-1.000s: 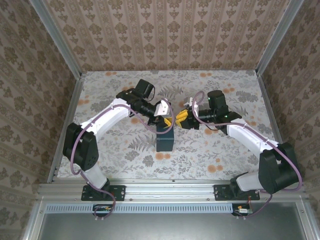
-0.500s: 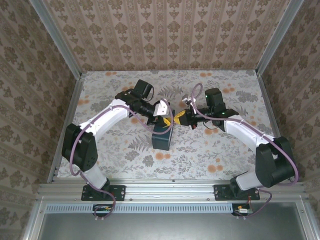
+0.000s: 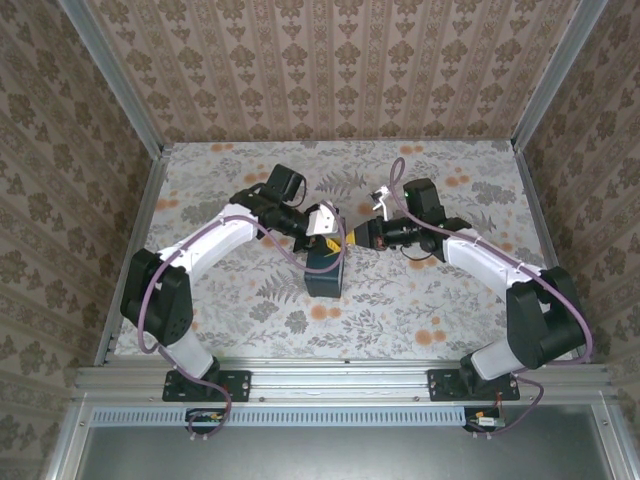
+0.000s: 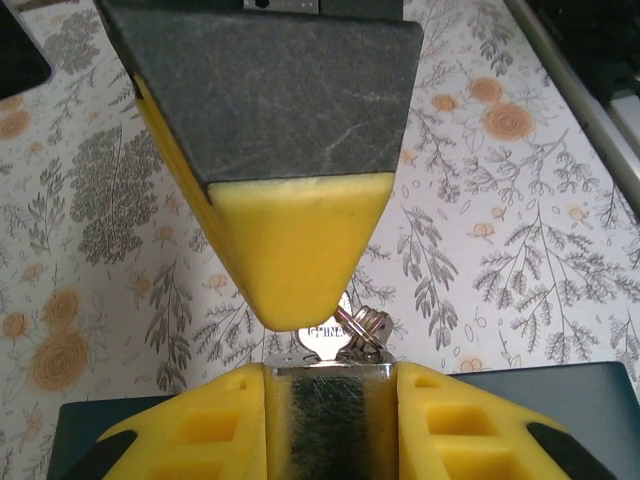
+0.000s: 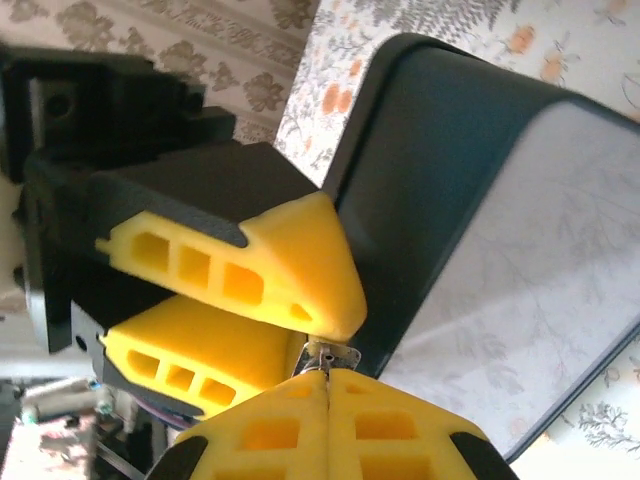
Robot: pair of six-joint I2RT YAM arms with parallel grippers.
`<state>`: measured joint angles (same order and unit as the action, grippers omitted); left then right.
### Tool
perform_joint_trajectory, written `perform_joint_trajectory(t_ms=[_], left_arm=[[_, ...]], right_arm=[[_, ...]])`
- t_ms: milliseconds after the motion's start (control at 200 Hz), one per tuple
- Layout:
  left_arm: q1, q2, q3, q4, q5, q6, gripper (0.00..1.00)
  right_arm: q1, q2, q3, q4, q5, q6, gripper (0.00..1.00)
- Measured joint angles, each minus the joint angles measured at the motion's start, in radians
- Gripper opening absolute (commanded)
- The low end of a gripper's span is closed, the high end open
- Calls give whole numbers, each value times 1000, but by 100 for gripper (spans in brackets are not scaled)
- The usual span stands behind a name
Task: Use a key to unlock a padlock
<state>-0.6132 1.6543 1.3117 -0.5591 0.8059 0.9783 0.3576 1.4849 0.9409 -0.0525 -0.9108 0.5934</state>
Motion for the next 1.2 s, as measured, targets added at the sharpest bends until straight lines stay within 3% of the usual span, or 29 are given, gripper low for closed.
perform_joint_trajectory(t_ms=[285, 410, 505, 660, 925, 1055, 1200], left_arm=[[8, 0, -2, 7, -58, -1, 0], [13, 0, -2, 5, -58, 0, 0], [12, 0, -1, 2, -42, 3, 0], [6, 0, 14, -11, 8, 13, 0], [5, 0, 27, -40, 41, 24, 0], [6, 0, 36, -58, 49, 29, 0], [7, 2, 77, -98, 63, 43, 0]], right_arm=[[28, 3, -77, 190, 77, 531, 0], [32, 3, -70, 180, 93, 614, 8], [28, 3, -18, 64, 108, 540, 17], [0, 3, 59, -102, 147, 356, 19], [-56, 5, 74, -240, 159, 173, 24], [-73, -11, 87, -268, 174, 17, 27], [-74, -96, 46, -185, 165, -270, 39]])
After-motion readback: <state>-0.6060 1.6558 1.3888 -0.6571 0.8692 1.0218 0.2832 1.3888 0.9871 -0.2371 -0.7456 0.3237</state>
